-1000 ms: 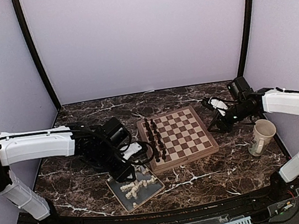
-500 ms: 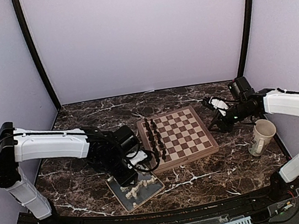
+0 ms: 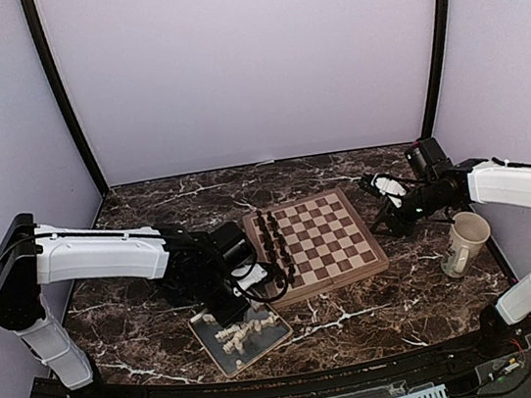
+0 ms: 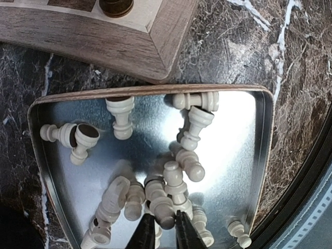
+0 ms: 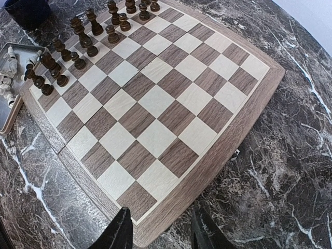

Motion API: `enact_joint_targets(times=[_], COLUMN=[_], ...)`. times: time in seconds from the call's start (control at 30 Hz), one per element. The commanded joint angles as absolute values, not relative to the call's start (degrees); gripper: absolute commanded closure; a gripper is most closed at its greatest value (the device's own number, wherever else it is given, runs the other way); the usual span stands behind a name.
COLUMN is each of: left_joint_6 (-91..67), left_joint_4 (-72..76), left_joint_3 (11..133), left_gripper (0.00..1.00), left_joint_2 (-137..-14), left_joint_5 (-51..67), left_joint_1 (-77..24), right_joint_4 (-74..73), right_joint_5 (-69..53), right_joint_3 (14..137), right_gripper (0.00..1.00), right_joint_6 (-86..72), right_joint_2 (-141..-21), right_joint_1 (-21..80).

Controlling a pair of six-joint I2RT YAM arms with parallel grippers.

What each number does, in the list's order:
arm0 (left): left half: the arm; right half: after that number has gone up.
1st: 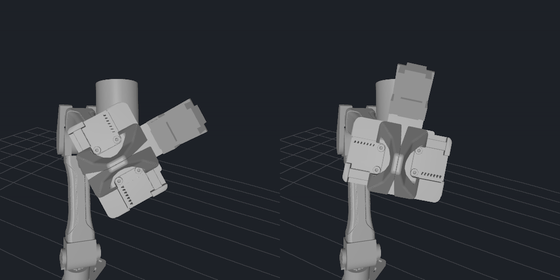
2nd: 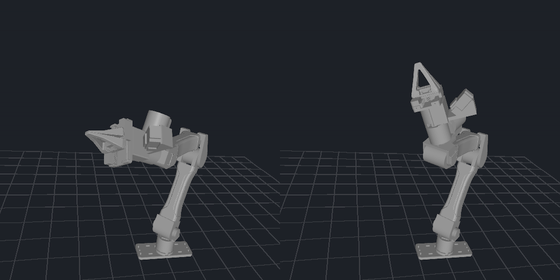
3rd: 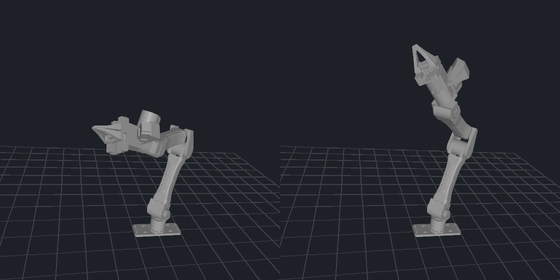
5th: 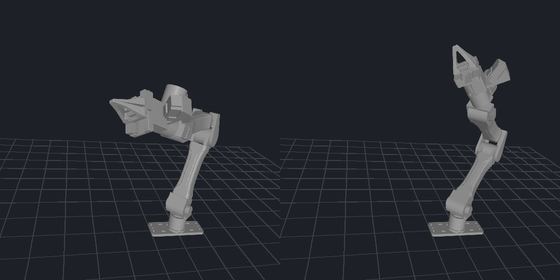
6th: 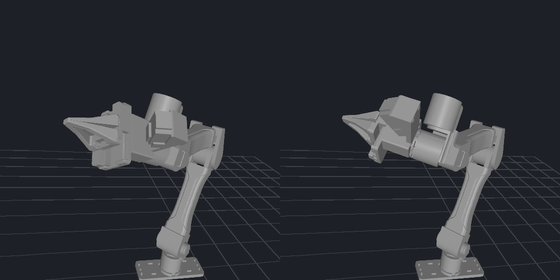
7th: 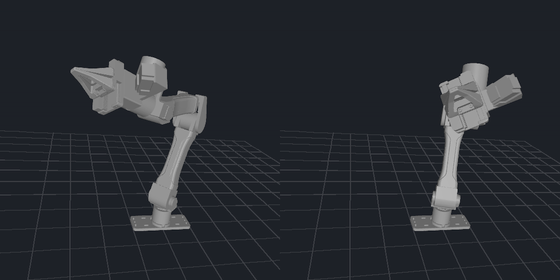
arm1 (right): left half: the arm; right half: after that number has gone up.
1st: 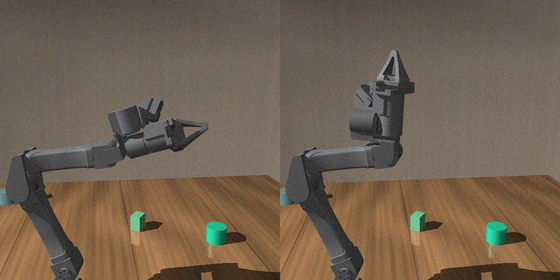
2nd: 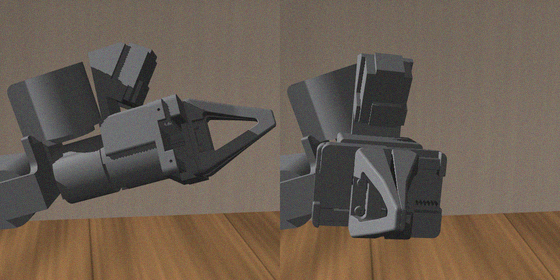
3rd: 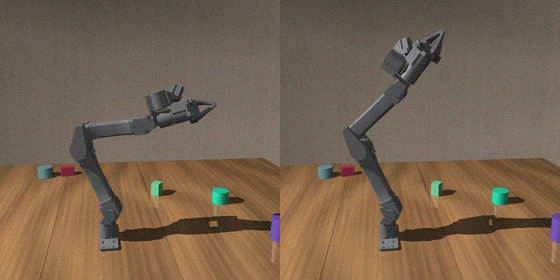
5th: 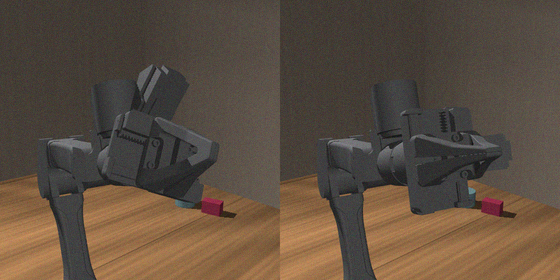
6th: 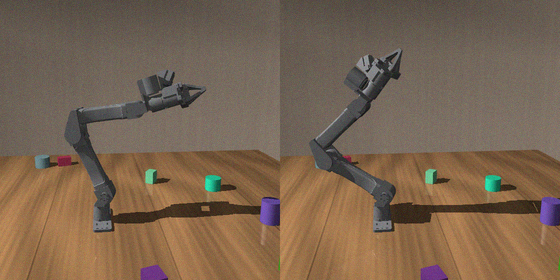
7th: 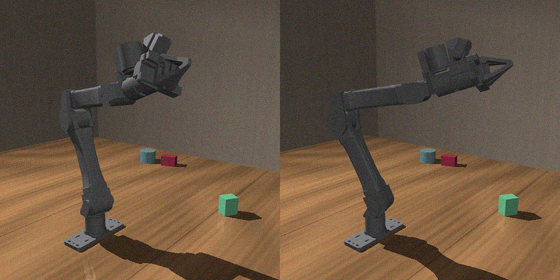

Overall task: Set up the chess pieces on the board
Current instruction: Pick up the bishop from the storage box.

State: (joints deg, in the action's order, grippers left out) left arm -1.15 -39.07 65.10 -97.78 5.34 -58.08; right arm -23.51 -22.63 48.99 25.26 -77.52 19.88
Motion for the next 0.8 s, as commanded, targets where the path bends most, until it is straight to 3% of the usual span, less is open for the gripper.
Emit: enact_joint_targets(times=[0.0, 0.33, 0.57, 0.77], left_joint_6=[-0.3, 0.1, 0.9, 1.2], left_joint_4=[-38.4, -38.2, -39.6, -39.8], left_joint_3=[66.6, 67.0, 66.9, 66.9], left_gripper=[0.84, 0.88, 0.77, 0.8], left_joint_2=[-98.7, -100.4, -100.7, -100.7], left_joint_5=[4.7, 4.1, 4.0, 3.6], left_joint_1=[-58.6, -59.0, -59.2, -59.3], right_joint_4=[-22.1, -22.2, -22.3, -22.4], right_joint_5=[-22.3, -22.2, -22.2, -22.2], right_joint_3=[48.3, 48.3, 48.3, 48.3], right_gripper=[0.6, 0.6, 0.6, 0.6], right_joint_6=[25.9, 25.8, 26.0, 26.0], right_joint_2=[-76.4, -76.4, -76.7, -76.7], right_joint_1=[19.9, 19.9, 19.9, 19.9])
